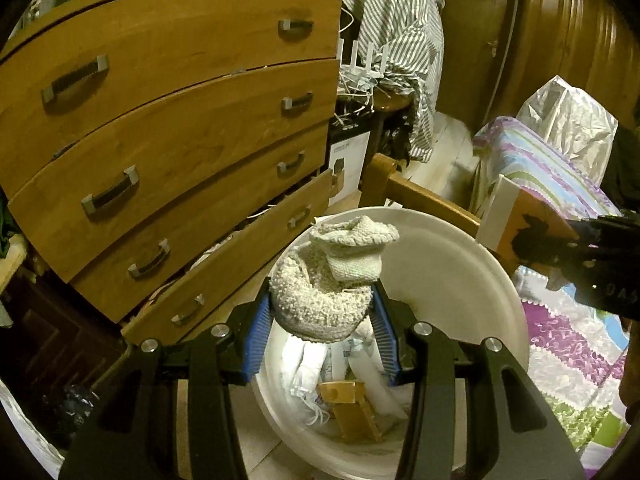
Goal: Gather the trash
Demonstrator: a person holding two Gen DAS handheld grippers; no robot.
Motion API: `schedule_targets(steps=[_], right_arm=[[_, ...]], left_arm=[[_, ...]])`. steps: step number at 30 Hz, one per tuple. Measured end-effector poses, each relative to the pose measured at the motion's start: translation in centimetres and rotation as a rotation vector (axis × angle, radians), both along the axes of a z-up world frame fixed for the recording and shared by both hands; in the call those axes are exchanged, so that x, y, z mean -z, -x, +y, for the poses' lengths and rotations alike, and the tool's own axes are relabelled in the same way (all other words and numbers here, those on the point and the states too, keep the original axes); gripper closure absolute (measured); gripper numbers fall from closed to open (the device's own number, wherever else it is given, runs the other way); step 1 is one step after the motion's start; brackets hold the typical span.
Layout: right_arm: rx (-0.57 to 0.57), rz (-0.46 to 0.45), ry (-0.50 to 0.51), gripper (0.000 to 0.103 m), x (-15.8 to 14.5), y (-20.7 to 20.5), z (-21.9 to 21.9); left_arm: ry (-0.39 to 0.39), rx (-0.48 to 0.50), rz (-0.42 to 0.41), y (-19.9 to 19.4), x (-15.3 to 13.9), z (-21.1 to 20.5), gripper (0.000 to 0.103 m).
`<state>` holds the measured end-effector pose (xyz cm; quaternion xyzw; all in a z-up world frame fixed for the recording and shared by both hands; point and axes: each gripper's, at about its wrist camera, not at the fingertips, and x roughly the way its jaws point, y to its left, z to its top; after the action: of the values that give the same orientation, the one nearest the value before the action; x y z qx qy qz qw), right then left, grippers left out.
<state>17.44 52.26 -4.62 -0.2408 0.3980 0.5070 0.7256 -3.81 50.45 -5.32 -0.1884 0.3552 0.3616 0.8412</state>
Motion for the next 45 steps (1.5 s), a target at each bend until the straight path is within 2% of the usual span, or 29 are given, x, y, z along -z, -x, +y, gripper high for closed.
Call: schedule_targets(steps=[6, 8, 9, 10, 17, 20, 22, 23, 25, 27, 30, 32, 37, 39, 45], right_arm=[[0.000, 0.005, 0.000, 0.058, 0.1, -0.2, -0.1], [0.004, 0.009, -0.010, 0.055, 0.1, -0.4, -0.3], [0.014, 0.013, -0.023, 0.043, 0.1, -0.6, -0.5], [0.020, 0.015, -0.030, 0.038, 0.0, -0.7, -0.5], [0.036, 0.020, -0.104, 0.038, -1.5, -1.0, -2.5], [0.031, 0.036, -0.174, 0.038, -2.8, -0.1, -4.6], [0.027, 0.016, -0.229, 0.035, -3.9, 1.2, -6.9], [0.024, 0.002, -0.251, 0.033, -4.4, 1.8, -7.8], [0.011, -0.028, -0.312, 0.022, -5.3, 3.7, -10.9], [0.005, -0.070, -0.349, 0.017, -5.7, 5.5, -13.7], [0.018, -0.083, -0.393, 0.015, -5.6, 7.5, -17.4], [0.018, -0.110, -0.423, 0.014, -5.3, 9.0, -20.2], [0.030, -0.119, -0.462, 0.009, -4.4, 11.2, -25.2], [0.035, -0.135, -0.477, 0.008, -4.2, 11.7, -26.4], [0.062, -0.107, -0.494, 0.008, -4.3, 11.4, -28.9]], left_arm=[[0.004, 0.002, 0.003, -0.2, 0.4, 0.0, 0.057], [-0.004, -0.001, 0.017, -0.3, 0.5, 0.0, 0.049], [-0.007, -0.006, 0.020, -0.2, 0.5, 0.1, 0.037], [-0.014, -0.017, 0.017, 0.0, 0.5, 0.2, 0.029], [-0.038, -0.049, -0.011, 1.3, -0.4, -0.1, 0.027], [-0.067, -0.056, -0.057, 2.6, -1.8, -1.6, 0.018], [-0.091, -0.056, -0.100, 3.8, -3.0, -2.8, 0.006], [-0.111, -0.059, -0.129, 4.7, -3.7, -3.7, 0.006], [-0.140, -0.066, -0.179, 6.3, -4.7, -5.3, 0.006], [-0.165, -0.077, -0.239, 8.0, -5.6, -6.8, 0.006], [-0.218, -0.106, -0.281, 10.1, -6.3, -9.4, 0.006], [-0.194, -0.082, -0.305, 11.0, -6.1, -10.9, 0.005], [-0.205, -0.058, -0.295, 11.4, -5.6, -14.6, 0.005], [-0.221, -0.036, -0.302, 11.5, -5.7, -16.3, 0.005], [-0.238, -0.010, -0.298, 12.2, -5.7, -18.6, 0.005]])
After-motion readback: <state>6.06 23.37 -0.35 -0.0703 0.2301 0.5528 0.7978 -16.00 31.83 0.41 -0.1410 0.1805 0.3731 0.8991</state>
